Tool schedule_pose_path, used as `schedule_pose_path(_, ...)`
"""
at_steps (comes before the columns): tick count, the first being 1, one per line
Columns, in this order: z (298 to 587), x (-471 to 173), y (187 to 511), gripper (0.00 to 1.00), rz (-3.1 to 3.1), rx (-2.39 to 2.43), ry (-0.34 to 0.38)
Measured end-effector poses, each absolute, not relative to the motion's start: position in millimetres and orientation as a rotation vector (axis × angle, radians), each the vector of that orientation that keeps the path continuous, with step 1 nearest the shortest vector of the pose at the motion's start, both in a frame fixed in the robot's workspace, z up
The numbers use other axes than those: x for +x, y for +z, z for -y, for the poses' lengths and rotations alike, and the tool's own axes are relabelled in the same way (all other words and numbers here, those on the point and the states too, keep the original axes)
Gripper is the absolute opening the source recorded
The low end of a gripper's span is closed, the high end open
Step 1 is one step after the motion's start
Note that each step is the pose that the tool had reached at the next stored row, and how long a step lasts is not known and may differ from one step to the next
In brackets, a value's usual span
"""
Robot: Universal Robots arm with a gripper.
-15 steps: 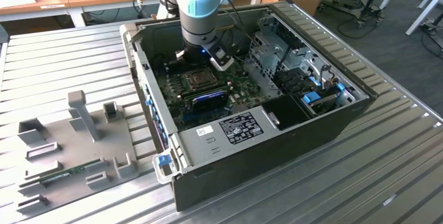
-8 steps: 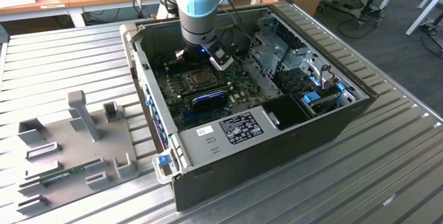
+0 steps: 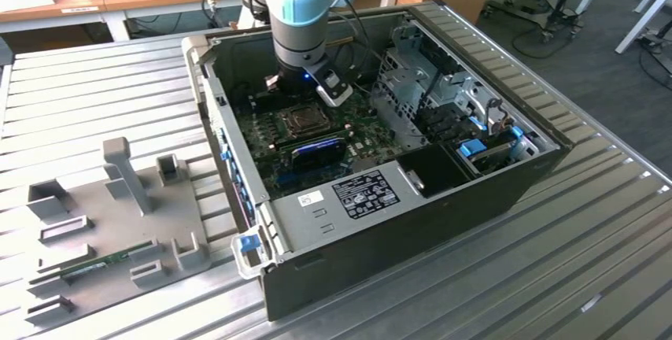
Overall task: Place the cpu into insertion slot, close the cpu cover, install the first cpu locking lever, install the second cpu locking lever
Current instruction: 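Install the first cpu locking lever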
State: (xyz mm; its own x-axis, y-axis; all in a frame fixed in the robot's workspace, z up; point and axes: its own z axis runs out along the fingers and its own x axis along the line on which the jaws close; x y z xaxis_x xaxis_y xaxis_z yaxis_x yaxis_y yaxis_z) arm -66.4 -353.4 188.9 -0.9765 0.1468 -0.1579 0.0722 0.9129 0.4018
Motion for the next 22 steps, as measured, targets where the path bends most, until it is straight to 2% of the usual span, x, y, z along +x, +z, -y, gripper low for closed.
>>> schedule_pose_path(22, 352.2, -60.9, 188.7, 0.1, -2.887, 0.185, 0.598)
